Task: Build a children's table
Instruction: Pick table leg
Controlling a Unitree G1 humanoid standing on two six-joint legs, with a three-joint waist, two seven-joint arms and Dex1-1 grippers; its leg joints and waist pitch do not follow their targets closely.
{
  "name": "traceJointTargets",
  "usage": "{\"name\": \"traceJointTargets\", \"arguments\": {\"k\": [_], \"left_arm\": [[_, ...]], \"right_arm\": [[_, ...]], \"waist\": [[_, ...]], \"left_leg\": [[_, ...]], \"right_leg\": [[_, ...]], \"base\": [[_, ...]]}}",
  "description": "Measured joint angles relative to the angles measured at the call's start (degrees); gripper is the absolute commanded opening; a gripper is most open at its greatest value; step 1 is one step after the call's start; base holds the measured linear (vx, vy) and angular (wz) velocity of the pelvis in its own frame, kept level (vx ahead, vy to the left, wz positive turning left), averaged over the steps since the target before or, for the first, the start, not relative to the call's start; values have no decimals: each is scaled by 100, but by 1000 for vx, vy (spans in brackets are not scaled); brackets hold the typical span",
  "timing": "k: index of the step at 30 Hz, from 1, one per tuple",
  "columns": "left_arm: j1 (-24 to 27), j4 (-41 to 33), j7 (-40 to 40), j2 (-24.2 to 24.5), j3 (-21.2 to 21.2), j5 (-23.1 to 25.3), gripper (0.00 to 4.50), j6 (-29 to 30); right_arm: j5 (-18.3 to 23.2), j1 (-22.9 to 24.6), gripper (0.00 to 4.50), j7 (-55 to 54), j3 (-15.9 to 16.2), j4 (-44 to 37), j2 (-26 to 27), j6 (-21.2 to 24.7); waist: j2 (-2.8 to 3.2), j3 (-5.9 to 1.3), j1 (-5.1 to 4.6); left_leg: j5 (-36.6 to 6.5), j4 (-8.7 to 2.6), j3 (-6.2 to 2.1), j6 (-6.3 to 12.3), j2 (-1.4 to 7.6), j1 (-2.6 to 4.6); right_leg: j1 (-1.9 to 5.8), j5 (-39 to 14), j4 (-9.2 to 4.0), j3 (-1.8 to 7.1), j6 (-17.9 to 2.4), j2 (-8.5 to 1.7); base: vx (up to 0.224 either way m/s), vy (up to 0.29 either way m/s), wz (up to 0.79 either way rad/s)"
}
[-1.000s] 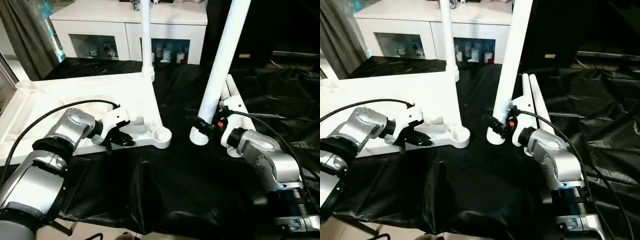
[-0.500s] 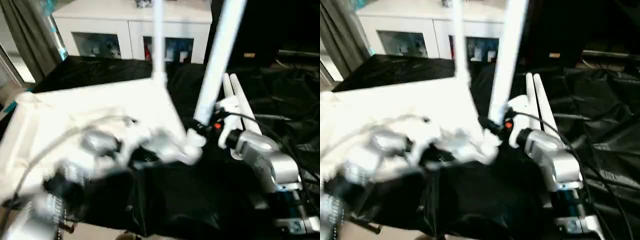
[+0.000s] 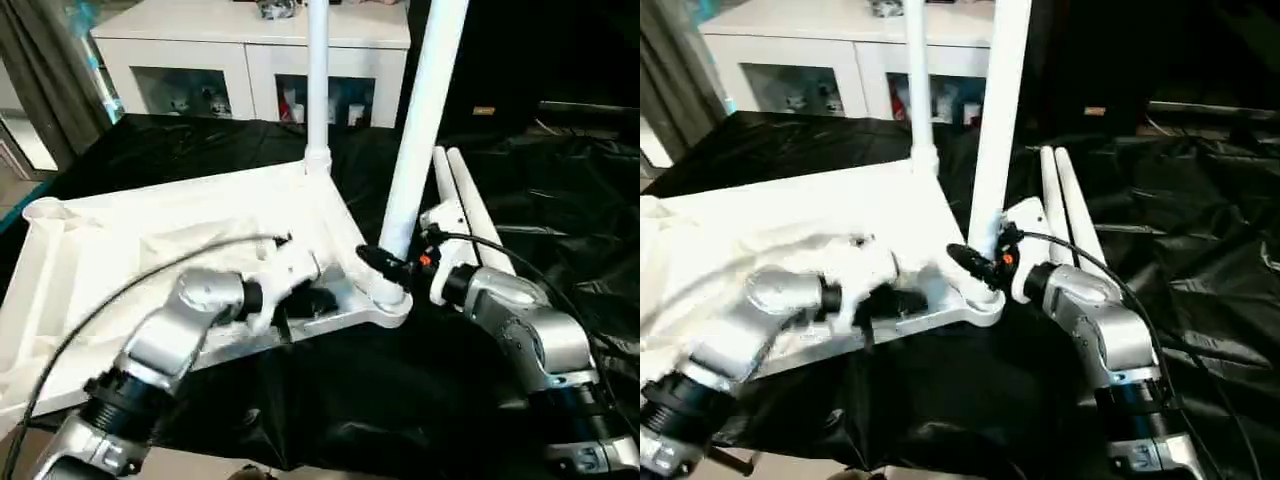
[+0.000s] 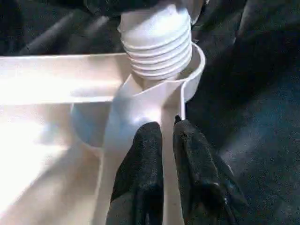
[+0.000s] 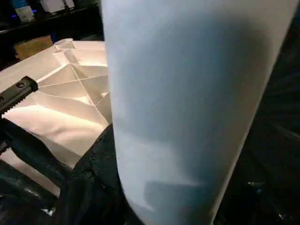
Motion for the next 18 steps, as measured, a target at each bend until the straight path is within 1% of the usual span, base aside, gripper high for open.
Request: {"name": "traceJointTargets", "arguments": {"k": [6,10,13,18], "left_arm": [[1,55,-7,-41,-189,-4,96,10],[5,76,-105,-179,-186,-124,96,82],[-16,280,-24,-276,-187,-115,96,56],[-61,460,37,-283,-216,-81,96,-22]], "right_arm": [[3,48,191,-32,-34,-69,-1,3],[3,102,191,-43,-87,-117,-4,4],[4,160,191,-43,-93,-173,-44,5],[-2,185,191,-47,-94,-202,-60,6]], "waist": [[10,-4,-1],[13,-6,-1],[16,-7,-2],[21,-8,-5]], "left_leg": [[0,0,0,0,0,-2],[-1,0,0,0,0,-1],[-1,0,0,0,0,1],[-1,0,0,0,-1,2]], "right_leg": [[0,12,-2,0,-19,0],[1,11,-1,0,-19,0],[3,11,-2,0,-18,0],[3,-3,-2,1,7,0]], "base": [[0,0,0],[0,0,0],[0,0,0],[0,0,0]]}}
